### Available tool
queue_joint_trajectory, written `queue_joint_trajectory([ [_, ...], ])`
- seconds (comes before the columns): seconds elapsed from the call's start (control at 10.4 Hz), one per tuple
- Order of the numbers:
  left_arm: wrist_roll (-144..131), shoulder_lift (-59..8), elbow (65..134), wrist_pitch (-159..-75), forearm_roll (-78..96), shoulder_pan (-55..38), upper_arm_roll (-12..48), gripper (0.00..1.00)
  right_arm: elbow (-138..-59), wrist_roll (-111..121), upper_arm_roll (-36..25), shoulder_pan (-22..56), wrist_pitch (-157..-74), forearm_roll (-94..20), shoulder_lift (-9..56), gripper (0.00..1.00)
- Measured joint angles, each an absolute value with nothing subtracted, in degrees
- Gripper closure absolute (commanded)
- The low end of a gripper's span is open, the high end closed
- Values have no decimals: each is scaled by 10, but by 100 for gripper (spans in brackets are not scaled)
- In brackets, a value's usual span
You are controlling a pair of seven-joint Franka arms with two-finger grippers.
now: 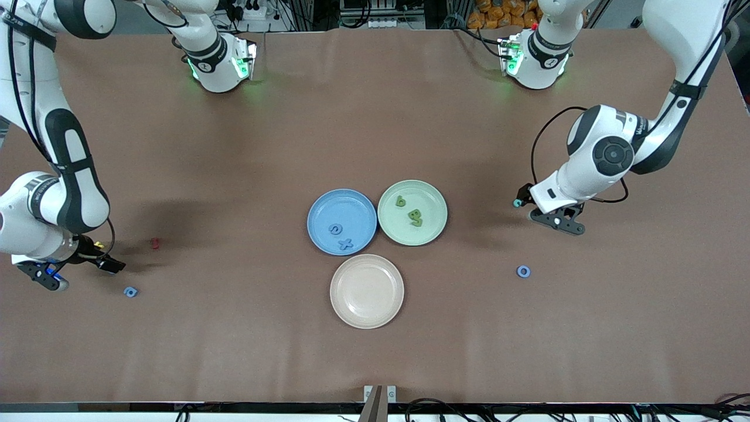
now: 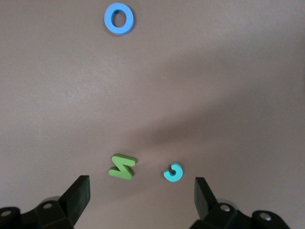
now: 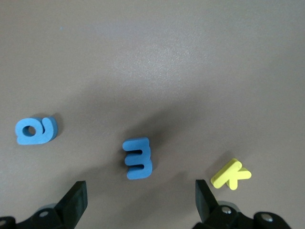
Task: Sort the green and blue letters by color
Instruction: 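Release the n on the green plate while the right grasps blue m, then place the blue m on the blue plate while the left grasps green z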
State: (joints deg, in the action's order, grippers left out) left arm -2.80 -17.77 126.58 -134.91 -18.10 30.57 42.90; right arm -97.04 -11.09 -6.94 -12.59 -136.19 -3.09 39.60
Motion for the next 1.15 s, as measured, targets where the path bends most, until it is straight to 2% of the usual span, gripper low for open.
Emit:
queue_joint_trajectory([
  [0.19,23,-161,1282,-1361,-181,315,430,16,-970,-111,-70,-126,-1370,-31,403,0],
  [0.29,46,-159,1293,-1382,-181,326,431,25,-969,-111,-70,-126,-1384,-31,408,0],
  [0.48,86,-159,1323,-1420,-181,334,431,29,-969,-112,-70,-126,-1395,-31,416,2],
  [0.58,116,-159,1332,-1427,-181,337,431,36,-968,-113,-70,-126,-1399,-31,420,13],
  [0.77,163,-159,1337,-1429,-181,353,431,40,-966,-113,-70,-126,-1406,-31,424,58],
  [0.86,173,-159,1340,-1429,-181,358,431,41,-966,-113,-71,-127,-1407,-31,425,74],
  [0.96,178,-159,1342,-1431,-181,359,432,43,-966,-113,-71,-129,-1407,-31,425,88],
  [1.06,178,-160,1344,-1436,-181,359,432,44,-965,-112,-71,-130,-1410,-31,425,98],
  [1.15,179,-164,1347,-1445,-181,359,433,44,-963,-112,-72,-132,-1420,-31,425,100],
])
